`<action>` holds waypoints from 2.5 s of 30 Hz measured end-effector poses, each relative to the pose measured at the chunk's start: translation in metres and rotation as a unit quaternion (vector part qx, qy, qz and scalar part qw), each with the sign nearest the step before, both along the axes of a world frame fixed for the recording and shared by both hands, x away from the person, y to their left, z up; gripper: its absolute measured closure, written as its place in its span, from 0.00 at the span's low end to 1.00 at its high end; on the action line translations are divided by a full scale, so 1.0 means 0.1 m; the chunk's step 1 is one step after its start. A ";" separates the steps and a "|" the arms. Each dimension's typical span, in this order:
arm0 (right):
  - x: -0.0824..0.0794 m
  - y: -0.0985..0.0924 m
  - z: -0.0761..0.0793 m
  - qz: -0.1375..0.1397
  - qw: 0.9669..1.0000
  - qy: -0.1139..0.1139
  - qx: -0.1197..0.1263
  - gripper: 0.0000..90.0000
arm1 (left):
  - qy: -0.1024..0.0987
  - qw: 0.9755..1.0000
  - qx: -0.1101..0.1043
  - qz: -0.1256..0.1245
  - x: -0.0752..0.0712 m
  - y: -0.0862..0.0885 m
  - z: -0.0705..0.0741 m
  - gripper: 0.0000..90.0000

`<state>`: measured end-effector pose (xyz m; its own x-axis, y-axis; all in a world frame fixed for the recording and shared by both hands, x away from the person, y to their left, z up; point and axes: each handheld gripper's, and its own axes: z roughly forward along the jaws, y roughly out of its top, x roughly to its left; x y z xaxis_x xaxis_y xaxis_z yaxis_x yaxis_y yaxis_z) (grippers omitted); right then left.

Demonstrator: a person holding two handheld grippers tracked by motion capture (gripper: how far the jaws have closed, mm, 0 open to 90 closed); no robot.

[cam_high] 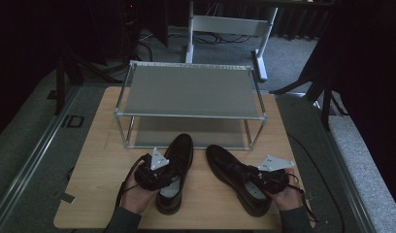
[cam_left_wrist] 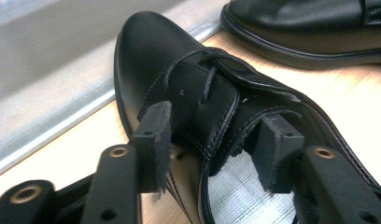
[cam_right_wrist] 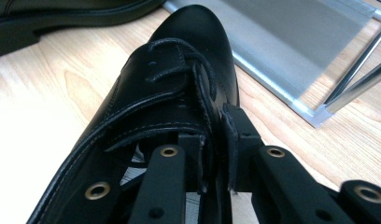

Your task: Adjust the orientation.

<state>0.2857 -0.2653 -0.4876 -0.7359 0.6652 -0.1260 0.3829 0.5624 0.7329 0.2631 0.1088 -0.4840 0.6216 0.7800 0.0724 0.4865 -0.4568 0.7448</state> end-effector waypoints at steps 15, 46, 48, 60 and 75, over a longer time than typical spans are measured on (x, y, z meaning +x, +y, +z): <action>-0.07 0.28 0.06 -0.053 0.998 -0.015 0.015 0.91 | -0.044 0.997 0.048 -0.031 -0.16 -0.33 0.07 0.81; -0.10 0.67 -0.06 -0.135 0.984 -0.091 -0.067 0.91 | -0.075 0.994 0.038 -0.069 -0.12 -0.91 0.05 0.85; -0.10 0.67 -0.06 -0.132 0.985 -0.087 -0.065 0.91 | -0.074 0.994 0.037 -0.070 -0.13 -0.92 0.05 0.85; -0.10 0.68 -0.04 -0.122 0.988 -0.075 -0.051 0.91 | -0.068 0.996 0.030 -0.058 -0.17 -1.01 0.06 0.85; 0.00 0.51 -0.02 -0.094 0.993 -0.064 -0.038 0.90 | -0.056 0.998 0.010 -0.022 -0.22 -1.25 0.09 0.85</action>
<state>0.2861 -0.2147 -0.4893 -0.5751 0.7740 -0.2650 0.3922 0.5451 0.7410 0.2415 -0.0165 -0.4755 0.6423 0.7498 0.1587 0.3803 -0.4915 0.7835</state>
